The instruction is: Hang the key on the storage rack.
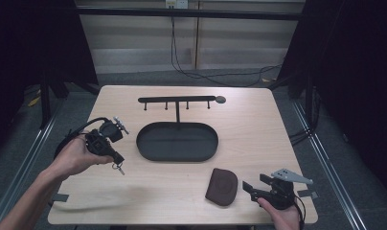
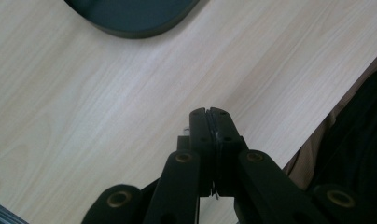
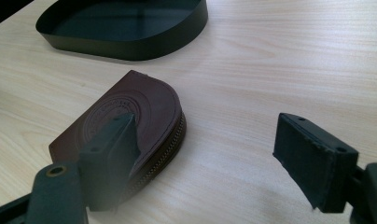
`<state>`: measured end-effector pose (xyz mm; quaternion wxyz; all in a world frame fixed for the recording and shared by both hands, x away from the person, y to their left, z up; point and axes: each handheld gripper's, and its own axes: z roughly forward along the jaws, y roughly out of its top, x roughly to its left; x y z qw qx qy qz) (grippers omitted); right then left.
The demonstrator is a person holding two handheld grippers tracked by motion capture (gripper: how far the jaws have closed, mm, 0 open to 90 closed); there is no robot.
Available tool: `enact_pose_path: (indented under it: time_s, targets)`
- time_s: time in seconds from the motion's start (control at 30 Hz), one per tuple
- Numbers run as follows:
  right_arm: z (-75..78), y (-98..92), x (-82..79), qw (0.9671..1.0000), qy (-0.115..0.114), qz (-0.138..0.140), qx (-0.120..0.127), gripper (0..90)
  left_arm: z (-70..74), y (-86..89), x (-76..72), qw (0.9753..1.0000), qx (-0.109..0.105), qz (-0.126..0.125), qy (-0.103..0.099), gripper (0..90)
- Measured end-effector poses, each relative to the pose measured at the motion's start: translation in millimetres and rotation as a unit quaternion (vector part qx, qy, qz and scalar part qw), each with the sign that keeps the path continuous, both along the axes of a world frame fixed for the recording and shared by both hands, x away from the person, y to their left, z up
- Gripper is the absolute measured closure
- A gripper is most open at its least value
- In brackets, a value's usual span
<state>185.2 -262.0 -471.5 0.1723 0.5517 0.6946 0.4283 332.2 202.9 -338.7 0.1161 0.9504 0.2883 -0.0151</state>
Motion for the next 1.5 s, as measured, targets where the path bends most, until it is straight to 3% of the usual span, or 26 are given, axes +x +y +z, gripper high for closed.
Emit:
enact_pose_path:
  time_s: [0.13,0.23,0.47,1.07,1.4,1.5]
  targets:
    - [0.1,0.1,-0.3,1.0000,0.000,0.001,0.000,21.7,7.0,-0.9,4.1,0.9999,-0.001,0.011,-0.009,89.4]
    - [0.1,-0.1,-0.3,1.0000,0.000,0.001,0.001,21.6,10.0,-2.2,7.0,0.9999,0.013,0.009,-0.003,89.4]
    - [0.4,0.0,-0.7,1.0000,-0.001,0.000,0.000,21.3,28.4,-5.9,16.3,0.9998,0.007,0.015,-0.007,89.4]
    - [0.1,-0.4,-0.4,1.0000,0.000,0.001,0.004,20.4,56.4,-19.6,35.0,0.9997,0.008,0.020,-0.012,89.4]
    - [-0.6,-0.8,0.3,1.0000,0.001,0.003,0.005,20.4,62.6,-30.0,49.0,0.9994,0.002,0.033,-0.011,89.4]
    - [-0.6,-1.0,0.2,1.0000,0.001,0.003,0.005,20.3,60.1,-33.9,51.3,0.9994,0.010,0.034,-0.008,89.4]
